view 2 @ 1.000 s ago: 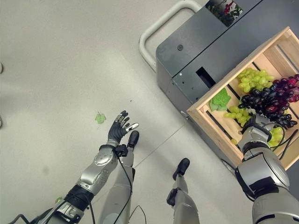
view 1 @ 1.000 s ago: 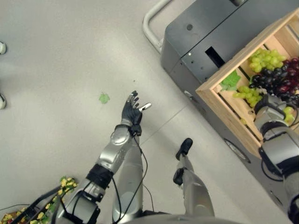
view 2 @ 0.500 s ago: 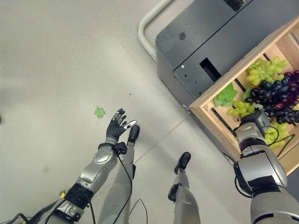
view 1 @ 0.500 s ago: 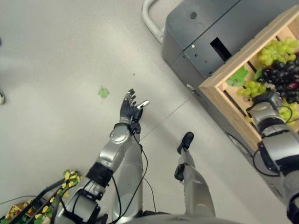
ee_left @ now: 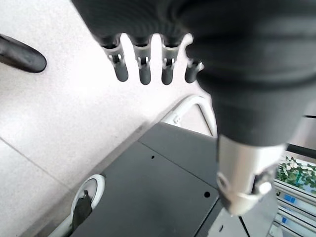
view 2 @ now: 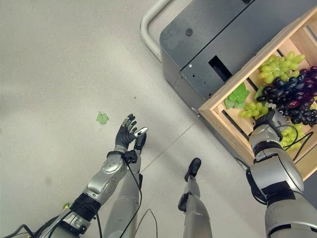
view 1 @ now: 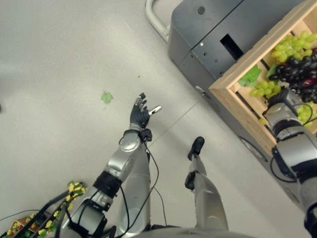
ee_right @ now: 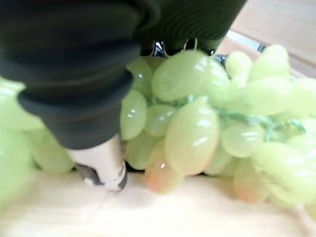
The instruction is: Pick up the fruits from the basket on one side to the basket on the other side
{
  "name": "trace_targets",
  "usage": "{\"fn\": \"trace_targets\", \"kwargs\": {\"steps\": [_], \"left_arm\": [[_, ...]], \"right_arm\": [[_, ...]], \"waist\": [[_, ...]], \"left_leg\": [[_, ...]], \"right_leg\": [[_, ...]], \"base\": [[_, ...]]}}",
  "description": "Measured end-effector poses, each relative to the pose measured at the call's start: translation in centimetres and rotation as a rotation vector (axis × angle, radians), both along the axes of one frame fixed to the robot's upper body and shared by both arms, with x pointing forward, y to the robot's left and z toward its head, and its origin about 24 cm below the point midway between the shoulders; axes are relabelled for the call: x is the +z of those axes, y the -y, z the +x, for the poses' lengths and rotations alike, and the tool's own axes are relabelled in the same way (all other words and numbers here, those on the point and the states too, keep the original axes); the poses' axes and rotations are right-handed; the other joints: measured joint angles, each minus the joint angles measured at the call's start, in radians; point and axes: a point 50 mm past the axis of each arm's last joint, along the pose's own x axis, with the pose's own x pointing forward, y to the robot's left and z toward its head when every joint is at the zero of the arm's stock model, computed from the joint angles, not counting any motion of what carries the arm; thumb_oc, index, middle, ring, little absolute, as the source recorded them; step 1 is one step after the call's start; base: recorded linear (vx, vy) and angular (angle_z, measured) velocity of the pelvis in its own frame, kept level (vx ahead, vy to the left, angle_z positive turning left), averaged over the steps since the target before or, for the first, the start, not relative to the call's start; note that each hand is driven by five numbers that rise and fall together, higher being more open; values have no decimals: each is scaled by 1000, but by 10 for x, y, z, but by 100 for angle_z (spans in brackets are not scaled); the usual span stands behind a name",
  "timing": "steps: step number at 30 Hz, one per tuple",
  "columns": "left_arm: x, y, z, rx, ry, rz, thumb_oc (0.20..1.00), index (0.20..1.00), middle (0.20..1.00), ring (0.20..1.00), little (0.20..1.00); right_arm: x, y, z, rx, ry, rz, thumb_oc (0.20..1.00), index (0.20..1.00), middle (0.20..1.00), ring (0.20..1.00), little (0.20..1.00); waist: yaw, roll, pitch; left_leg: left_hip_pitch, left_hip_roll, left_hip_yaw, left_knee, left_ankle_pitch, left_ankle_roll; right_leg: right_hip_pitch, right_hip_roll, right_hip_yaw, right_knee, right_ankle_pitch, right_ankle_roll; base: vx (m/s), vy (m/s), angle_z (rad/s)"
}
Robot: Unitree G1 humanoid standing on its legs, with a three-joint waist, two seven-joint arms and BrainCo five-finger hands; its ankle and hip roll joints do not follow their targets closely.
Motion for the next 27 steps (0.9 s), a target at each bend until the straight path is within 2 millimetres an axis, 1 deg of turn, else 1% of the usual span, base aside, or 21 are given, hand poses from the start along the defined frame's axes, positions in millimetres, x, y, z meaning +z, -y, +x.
{"fn": "trace_targets", "kwargs": {"steps": [3, 6, 10, 12, 13, 14, 17, 19, 21, 22, 23, 27], "left_arm": [[3, 1, 2, 2, 11, 0, 1000, 1000, 1000, 1000, 1000], [8, 1, 4, 11, 25, -2, 1000, 1000, 1000, 1000, 1000], [7, 0, 3, 23, 22, -5, 1000, 1000, 1000, 1000, 1000], [7, -1, 4, 34, 21, -6, 1000, 1000, 1000, 1000, 1000], [7, -2, 4, 43, 20, -7, 1000, 1000, 1000, 1000, 1000], [7, -6, 4, 61, 17, -13, 1000, 1000, 1000, 1000, 1000], [4, -7, 2, 81, 7, -21, 1000, 1000, 1000, 1000, 1000], [3, -11, 2, 96, 3, -22, 1000, 1000, 1000, 1000, 1000], [2, -11, 1, 102, 0, -27, 1000, 1000, 1000, 1000, 1000], [1, -9, 1, 100, -3, -33, 1000, 1000, 1000, 1000, 1000], [0, -12, 0, 112, -7, -37, 1000, 1000, 1000, 1000, 1000], [-5, -14, -2, 127, -24, -47, 1000, 1000, 1000, 1000, 1000]], "right_arm": [[-1, 1, -1, -8, 11, 7, 200, 200, 200, 200, 200], [-4, -1, -1, -16, 77, 61, 200, 200, 200, 200, 200], [-13, -4, -3, -13, 154, 102, 200, 200, 200, 200, 200], [-18, -10, -2, -3, 224, 149, 200, 200, 200, 200, 200], [-18, -17, 0, 23, 268, 166, 200, 200, 200, 200, 200], [-14, -26, 4, 69, 338, 200, 200, 200, 200, 200, 200], [-18, -39, 5, 134, 413, 276, 200, 200, 200, 200, 200], [-18, -53, 6, 194, 475, 335, 200, 200, 200, 200, 200], [-25, -70, 3, 259, 549, 424, 200, 200, 200, 200, 200], [-28, -74, 2, 274, 557, 441, 200, 200, 200, 200, 200], [-32, -88, 1, 316, 579, 482, 200, 200, 200, 200, 200], [-46, -117, -7, 390, 624, 616, 200, 200, 200, 200, 200]], "waist": [[-1, 0, 0], [-3, 0, 0], [-6, 0, 0], [-10, 0, 0], [-20, 0, 0], [-32, 0, 0], [-48, -1, 0], [-63, -1, 0], [-70, -1, 0], [-72, -1, 0], [-82, -1, 0], [-94, -2, 1]], "left_leg": [[-2, -1, -1, 0, 1, 1], [-1, -1, -1, 0, 2, 1], [4, 0, -1, 0, 2, 1], [8, 2, 0, 0, 3, 1], [9, 3, 0, 0, 3, 1], [10, 3, 1, 0, 3, 1], [16, 7, 6, 0, 3, 1], [19, 9, 9, 0, 3, 1], [28, 12, 24, 0, 3, 1], [32, 13, 30, 0, 3, 1], [40, 15, 35, 0, 3, 1], [65, 22, 61, 0, 3, 1]], "right_leg": [[0, 0, 0, 0, -1, 0], [0, 0, 0, 0, 0, 0], [4, 1, 1, 0, -1, -1], [7, 3, 4, 0, -1, -1], [8, 4, 4, 1, -1, -2], [10, 4, 6, 2, -1, -2], [11, 6, 12, 4, -1, -2], [12, 7, 15, 4, -2, -3], [11, 7, 24, 17, -8, -5], [12, 7, 26, 20, -10, -5], [14, 7, 32, 27, -13, -6], [14, 6, 57, 49, -18, -7]], "base": [[2, 0, 3], [0, 0, 0], [0, 0, 0], [-41, 13, -3], [-39, 12, 0], [-43, 15, -1], [-38, 13, -5], [-44, 22, -4], [-69, 31, -7], [-74, 41, -9], [-36, 16, -8], [-53, 26, -14]]}}
